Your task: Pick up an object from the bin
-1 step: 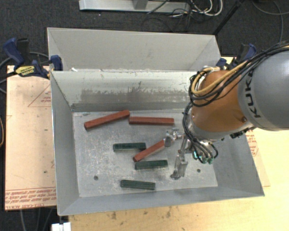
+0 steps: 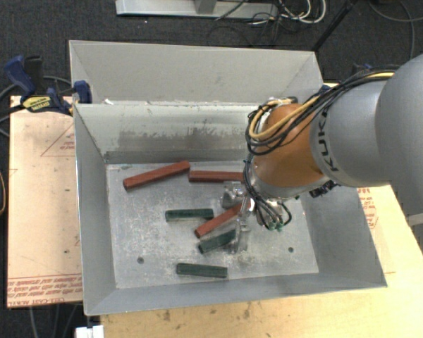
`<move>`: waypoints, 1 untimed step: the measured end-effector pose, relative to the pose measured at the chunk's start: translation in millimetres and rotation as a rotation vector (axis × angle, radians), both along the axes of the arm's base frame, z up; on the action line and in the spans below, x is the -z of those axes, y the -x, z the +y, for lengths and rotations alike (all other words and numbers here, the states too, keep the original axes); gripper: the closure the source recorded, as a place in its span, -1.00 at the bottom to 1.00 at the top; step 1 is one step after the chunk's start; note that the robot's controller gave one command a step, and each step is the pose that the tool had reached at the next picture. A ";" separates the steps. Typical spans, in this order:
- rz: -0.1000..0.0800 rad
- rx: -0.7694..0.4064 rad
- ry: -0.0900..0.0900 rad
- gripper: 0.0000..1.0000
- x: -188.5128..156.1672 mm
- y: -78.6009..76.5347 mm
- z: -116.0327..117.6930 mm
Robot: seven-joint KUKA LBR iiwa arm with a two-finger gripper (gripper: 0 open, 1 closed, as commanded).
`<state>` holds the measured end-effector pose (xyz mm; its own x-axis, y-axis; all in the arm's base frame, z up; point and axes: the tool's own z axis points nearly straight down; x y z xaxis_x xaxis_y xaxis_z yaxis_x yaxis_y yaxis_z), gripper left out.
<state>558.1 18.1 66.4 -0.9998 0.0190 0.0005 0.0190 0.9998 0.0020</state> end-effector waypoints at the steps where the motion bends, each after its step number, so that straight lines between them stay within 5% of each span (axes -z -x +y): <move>1: -0.004 0.001 0.001 1.00 -4.7 -1.2 -0.9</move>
Offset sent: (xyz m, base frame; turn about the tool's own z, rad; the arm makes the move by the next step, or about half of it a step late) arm 0.0000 0.0000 0.0000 0.0000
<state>559.3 17.3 71.1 -0.9998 0.0204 -0.0036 0.0204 0.9998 0.0014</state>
